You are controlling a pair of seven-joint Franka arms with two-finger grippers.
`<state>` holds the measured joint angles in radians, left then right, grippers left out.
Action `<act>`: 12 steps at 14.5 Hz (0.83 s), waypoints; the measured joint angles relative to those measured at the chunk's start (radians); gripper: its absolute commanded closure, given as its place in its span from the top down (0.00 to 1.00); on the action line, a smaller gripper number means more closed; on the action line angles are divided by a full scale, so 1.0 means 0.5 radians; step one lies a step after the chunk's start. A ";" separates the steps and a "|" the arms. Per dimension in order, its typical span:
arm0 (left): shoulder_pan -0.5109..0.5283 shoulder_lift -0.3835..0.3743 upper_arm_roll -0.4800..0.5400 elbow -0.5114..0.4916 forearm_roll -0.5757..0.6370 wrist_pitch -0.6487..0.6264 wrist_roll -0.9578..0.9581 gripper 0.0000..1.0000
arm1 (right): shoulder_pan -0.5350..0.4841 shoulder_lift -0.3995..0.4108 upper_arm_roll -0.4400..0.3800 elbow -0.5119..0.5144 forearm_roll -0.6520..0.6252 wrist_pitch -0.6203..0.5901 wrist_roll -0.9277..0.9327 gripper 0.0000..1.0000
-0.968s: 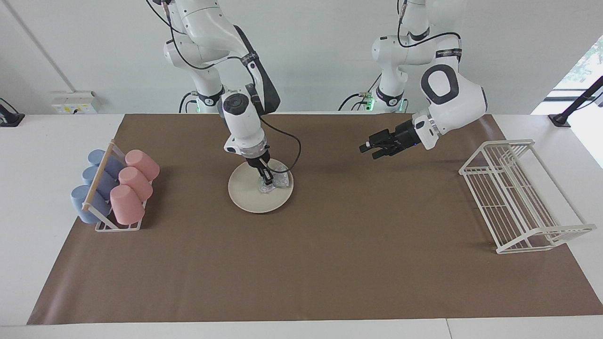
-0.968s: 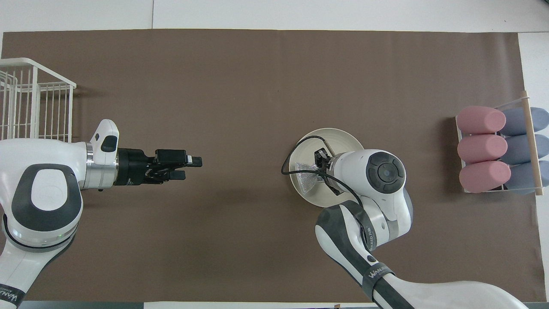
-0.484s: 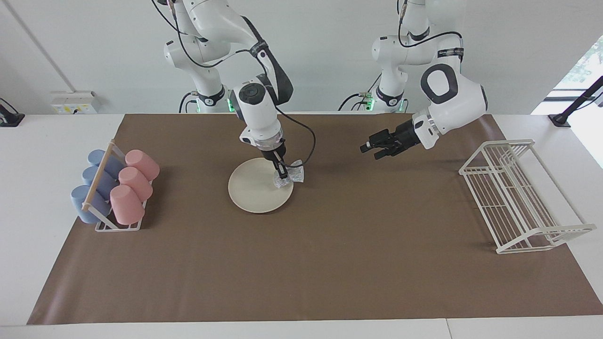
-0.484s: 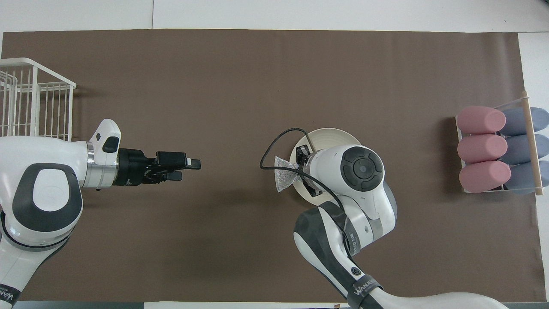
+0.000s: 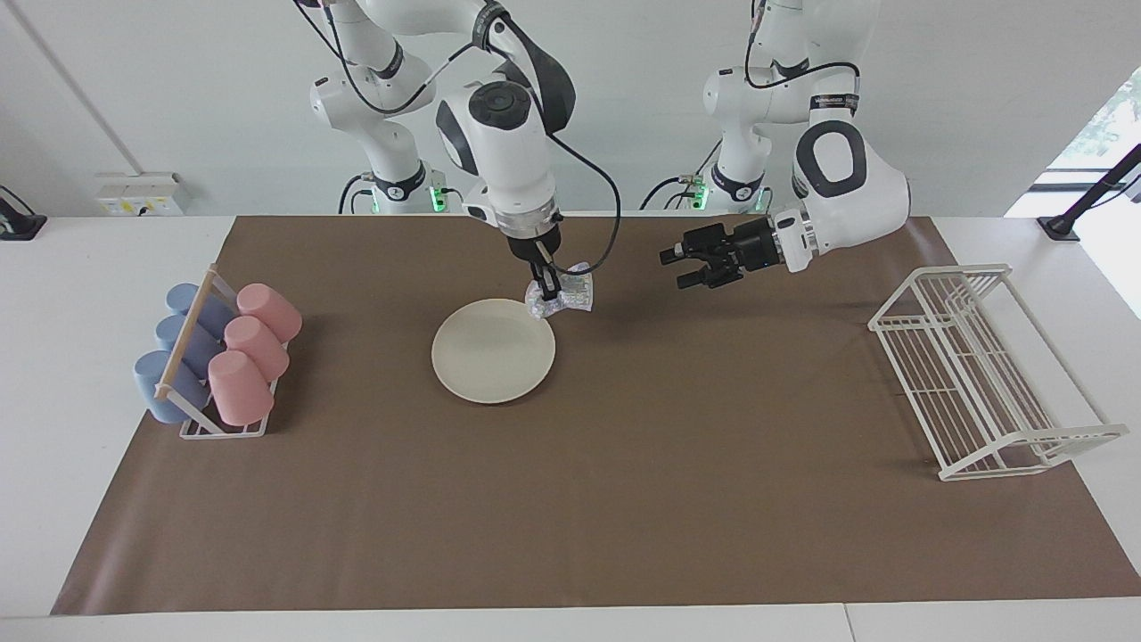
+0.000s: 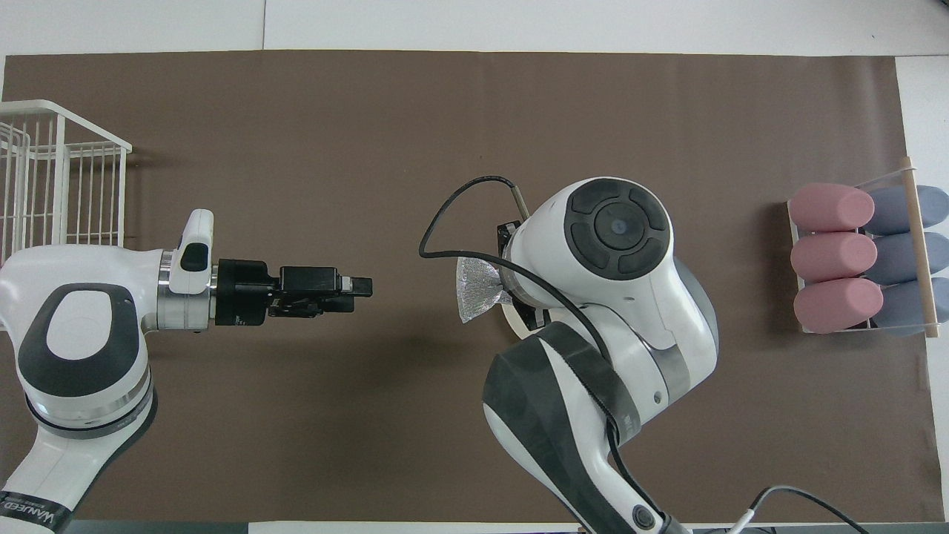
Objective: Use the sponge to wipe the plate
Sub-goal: 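Pass the scrubber from the right gripper to the left gripper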
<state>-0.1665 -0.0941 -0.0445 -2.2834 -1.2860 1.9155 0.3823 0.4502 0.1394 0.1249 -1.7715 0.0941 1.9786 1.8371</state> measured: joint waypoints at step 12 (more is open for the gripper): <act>-0.427 0.058 -0.011 -0.008 -0.558 0.293 0.192 1.00 | 0.088 -0.003 -0.004 0.092 -0.071 -0.077 0.128 0.00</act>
<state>-0.3802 -0.0650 -0.0498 -2.2872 -1.5647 2.0619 0.4784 0.4939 0.1379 0.1231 -1.7257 0.0584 1.9400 1.9013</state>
